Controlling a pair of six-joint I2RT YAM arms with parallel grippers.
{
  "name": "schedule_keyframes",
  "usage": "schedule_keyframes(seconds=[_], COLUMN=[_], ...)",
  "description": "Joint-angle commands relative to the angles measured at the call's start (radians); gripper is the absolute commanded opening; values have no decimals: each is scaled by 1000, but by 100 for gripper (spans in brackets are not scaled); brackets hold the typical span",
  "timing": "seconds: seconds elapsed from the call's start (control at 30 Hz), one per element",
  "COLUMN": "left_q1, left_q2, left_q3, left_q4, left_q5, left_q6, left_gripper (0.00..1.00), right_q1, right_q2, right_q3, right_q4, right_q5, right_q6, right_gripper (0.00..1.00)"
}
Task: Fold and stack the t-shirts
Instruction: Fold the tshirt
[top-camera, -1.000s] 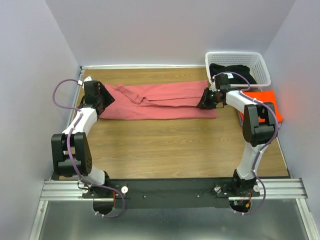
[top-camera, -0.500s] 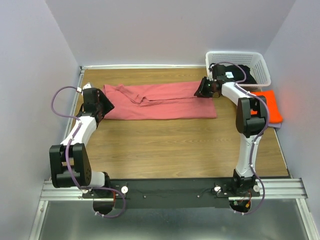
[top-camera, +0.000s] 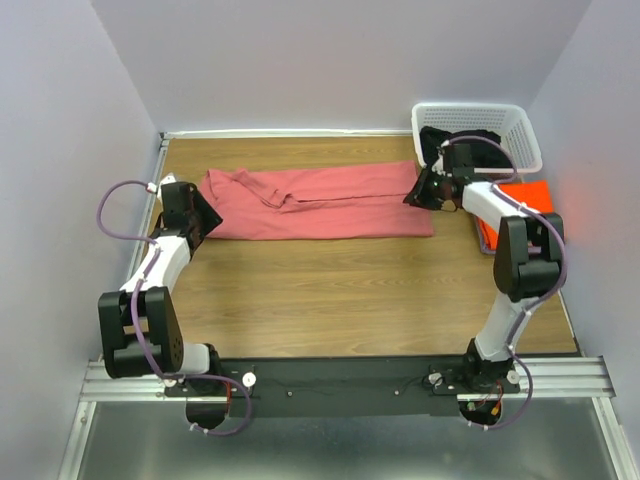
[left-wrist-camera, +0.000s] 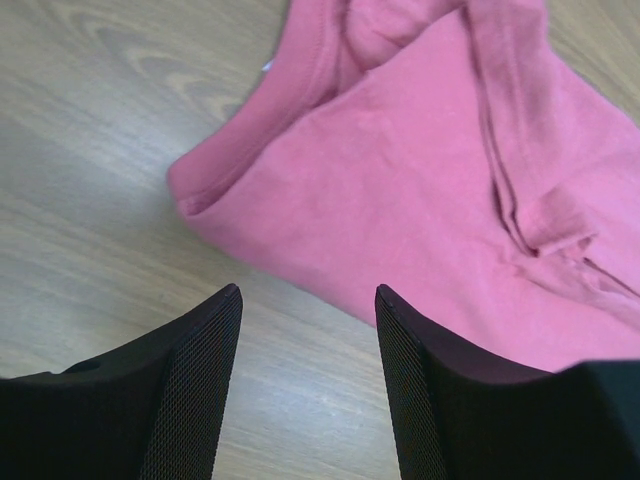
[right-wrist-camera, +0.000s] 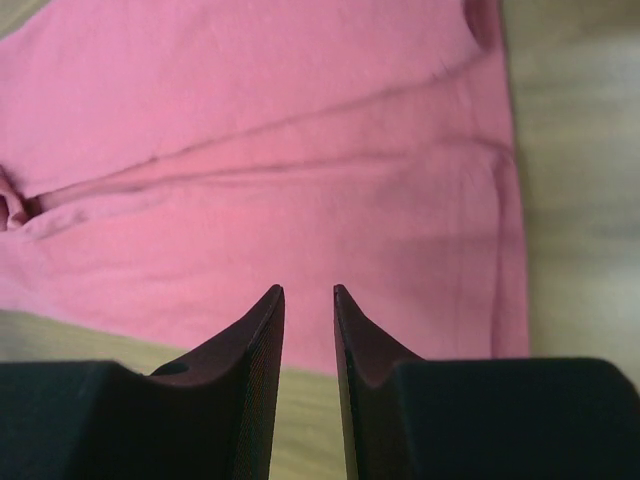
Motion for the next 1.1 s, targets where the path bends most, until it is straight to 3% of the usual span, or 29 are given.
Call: schedule_keyframes(seconds=[0.0, 0.3, 0.5, 0.67, 0.73, 1.0, 1.07], left_q1=[33, 59, 64, 73, 90, 135, 139], left_q2=[28, 149, 226, 272, 279, 299, 308], left_q3=[-32, 6, 32, 42, 36, 5, 2], left_q4=[17, 60, 89, 109, 114, 124, 121], left_q5=[-46, 22, 23, 10, 22, 23, 23], left_q6=[-33, -82, -113, -117, -110, -91, -85], left_gripper=[65, 78, 77, 70, 61, 4, 0], right_q1=[-24, -67, -90, -101, -102, -194, -207], right_q2=[-123, -173, -151, -121, -98, -48, -48], right_q3=[-148, -304, -353, -387, -411, -542, -566], right_q4=[113, 234, 343, 420, 444, 524, 521], right_q5=[-45, -94, -153, -179, -182, -196, -193], right_q6=[61, 134, 197, 248, 268, 339, 342], right_gripper=[34, 39, 44, 44, 44, 43, 43])
